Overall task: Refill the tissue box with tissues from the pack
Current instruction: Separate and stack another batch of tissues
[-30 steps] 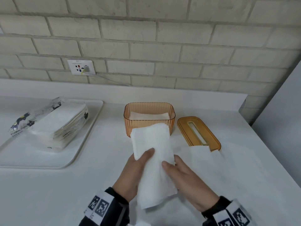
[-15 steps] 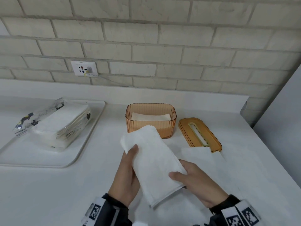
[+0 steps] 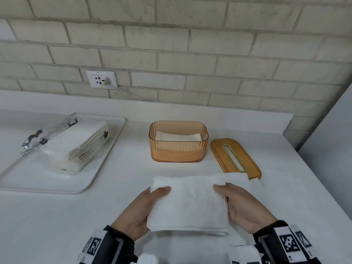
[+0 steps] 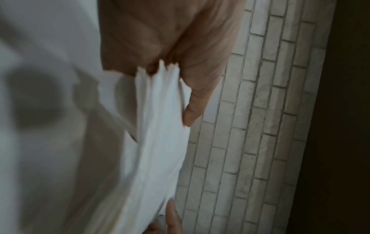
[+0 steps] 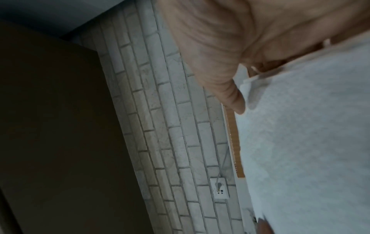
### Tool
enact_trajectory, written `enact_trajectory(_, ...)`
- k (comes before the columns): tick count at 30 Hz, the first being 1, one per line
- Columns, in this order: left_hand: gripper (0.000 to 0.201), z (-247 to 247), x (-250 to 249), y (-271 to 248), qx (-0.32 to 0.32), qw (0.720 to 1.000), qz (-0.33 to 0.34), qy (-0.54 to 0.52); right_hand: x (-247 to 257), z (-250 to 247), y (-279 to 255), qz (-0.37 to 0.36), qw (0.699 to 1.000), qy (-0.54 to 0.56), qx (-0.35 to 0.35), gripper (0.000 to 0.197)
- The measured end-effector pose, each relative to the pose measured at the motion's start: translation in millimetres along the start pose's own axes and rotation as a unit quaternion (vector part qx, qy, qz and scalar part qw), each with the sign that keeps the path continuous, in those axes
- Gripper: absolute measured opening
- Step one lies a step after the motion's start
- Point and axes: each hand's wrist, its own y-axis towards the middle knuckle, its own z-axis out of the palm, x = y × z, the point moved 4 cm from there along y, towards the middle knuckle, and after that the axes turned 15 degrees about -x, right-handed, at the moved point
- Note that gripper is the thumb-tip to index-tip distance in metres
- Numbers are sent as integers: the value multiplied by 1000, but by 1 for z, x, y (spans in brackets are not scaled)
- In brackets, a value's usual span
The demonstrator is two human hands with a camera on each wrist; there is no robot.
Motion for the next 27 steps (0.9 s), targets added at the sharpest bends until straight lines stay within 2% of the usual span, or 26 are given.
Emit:
enact_trajectory(3,38,5,5,-2,-1,999,-6,34,-1,4,-4,-7,999,-32,22,28)
enact_trajectory(7,30,-4,-1,2,-39,998,21,35,7,-9,3,-39,997,-55,-42,41)
enact_trajectory(11,31,-6,-5,3,-56,997,40,43,4,-6,4,-40,997,-55,-20,49)
enact_trajectory(13,29,-6,-5,3,-75,995,58,38,5,-3,4,-51,997,-50,-16,41)
enact_trajectory(15,26,-6,-7,2,-91,993,77,26,4,3,0,-41,997,-67,23,30)
enact_trajectory(18,22,-8,-10,1,-112,988,104,17,0,8,-7,-12,991,-117,67,26)
enact_trajectory(22,27,-17,-15,4,-148,980,133,26,13,10,-7,-65,980,-186,26,25)
enact_trajectory(25,25,-29,-23,7,-180,964,178,76,38,8,-5,-104,971,-216,-4,23)
enact_trajectory(27,22,-40,-25,9,-224,928,242,173,65,4,-3,-134,972,-192,-36,26)
